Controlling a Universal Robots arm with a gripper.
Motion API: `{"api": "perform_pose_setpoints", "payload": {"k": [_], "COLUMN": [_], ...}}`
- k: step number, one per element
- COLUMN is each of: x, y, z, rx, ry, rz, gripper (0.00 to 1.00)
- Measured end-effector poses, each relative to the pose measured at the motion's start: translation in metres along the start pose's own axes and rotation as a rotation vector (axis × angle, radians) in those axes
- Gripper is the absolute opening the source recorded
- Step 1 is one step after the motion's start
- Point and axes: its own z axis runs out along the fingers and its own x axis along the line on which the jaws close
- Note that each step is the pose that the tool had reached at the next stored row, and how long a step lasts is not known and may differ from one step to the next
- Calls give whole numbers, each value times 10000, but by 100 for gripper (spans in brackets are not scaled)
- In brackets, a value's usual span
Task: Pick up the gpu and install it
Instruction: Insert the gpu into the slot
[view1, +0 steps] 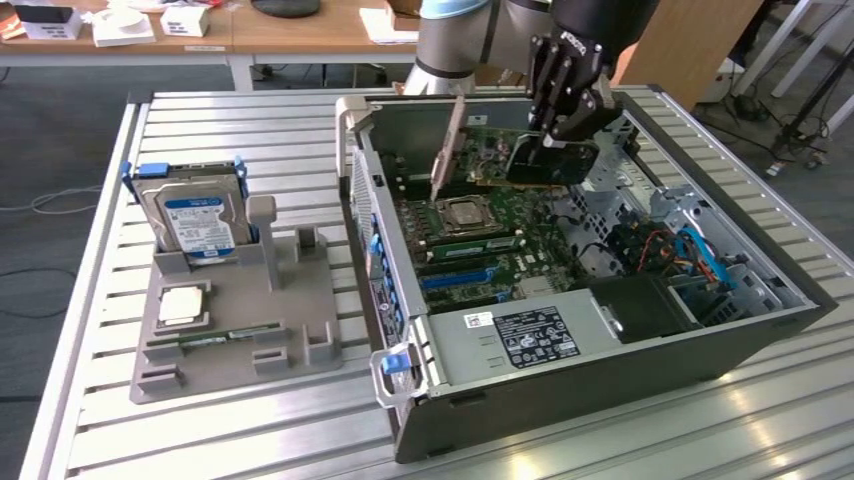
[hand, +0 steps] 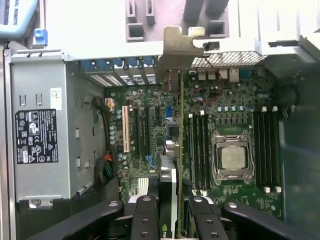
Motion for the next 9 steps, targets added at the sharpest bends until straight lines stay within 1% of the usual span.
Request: {"api": "perform_pose_setpoints", "payload": {"k": [1,5,6,7,9], "x": [0,0,0,0,0], "y": [0,0,0,2,5], "z": [0,2,3,4,5], "rx": [2,6,25,57,149], "ry": [8,5,-27,-81,-216], "rz": [-106,-123,-124,-126,-133], "gripper": [27,27,27,27,27]}}
